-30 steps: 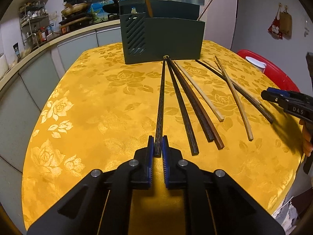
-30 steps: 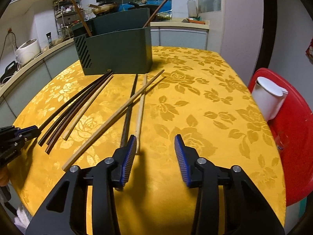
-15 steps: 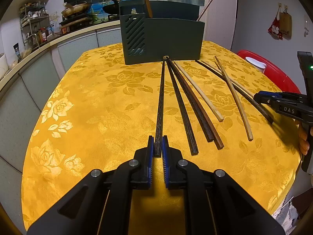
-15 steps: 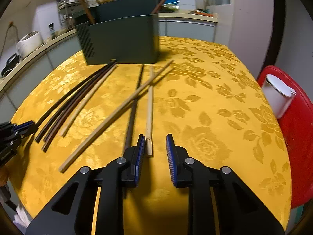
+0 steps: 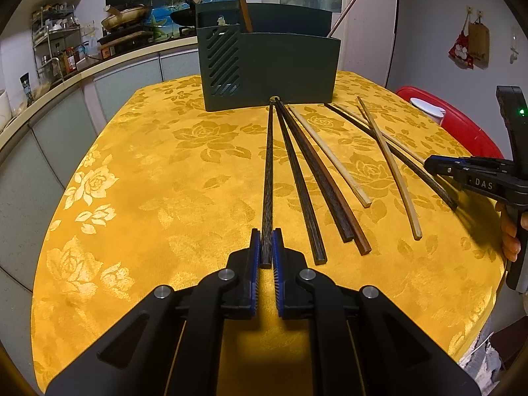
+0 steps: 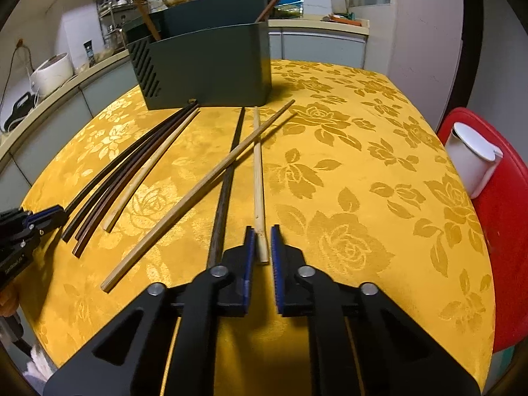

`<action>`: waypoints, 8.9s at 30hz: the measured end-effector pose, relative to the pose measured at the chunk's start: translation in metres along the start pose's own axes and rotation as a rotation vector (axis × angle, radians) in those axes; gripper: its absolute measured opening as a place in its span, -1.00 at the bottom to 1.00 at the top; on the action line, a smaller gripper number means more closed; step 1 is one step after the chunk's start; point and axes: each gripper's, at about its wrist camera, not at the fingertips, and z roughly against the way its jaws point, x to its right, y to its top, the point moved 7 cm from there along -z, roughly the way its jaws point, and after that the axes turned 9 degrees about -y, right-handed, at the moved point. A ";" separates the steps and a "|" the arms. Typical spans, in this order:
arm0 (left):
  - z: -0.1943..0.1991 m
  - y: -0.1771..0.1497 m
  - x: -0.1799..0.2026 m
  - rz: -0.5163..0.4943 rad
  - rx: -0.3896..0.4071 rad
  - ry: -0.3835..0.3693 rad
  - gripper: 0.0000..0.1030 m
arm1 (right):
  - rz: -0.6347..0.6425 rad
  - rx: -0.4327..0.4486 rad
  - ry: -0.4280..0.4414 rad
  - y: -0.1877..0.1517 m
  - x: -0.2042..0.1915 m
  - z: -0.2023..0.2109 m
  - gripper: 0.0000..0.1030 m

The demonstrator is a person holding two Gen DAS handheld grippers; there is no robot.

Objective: Organize utensils
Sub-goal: 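Close the right gripper on a light wooden chopstick, then lift both held chopsticks and carry them above the holder, then lower the chopsticks into the holder and open both grippers, then move both open grippers back down to the remaining chopsticks, then close the left gripper on a dark chopstick while the right closes on a light one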

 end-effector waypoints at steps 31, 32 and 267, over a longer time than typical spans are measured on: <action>0.119 0.098 0.015 -0.062 0.273 -0.022 -0.87 | -0.048 0.352 0.046 0.062 0.009 0.150 -0.85; 0.122 0.105 0.017 -0.069 0.279 -0.022 -0.87 | -0.045 0.360 0.048 0.066 0.009 0.152 -0.85; -0.004 0.003 0.015 -0.006 0.004 -0.022 -0.86 | -0.007 0.092 -0.035 -0.031 -0.081 0.035 -0.77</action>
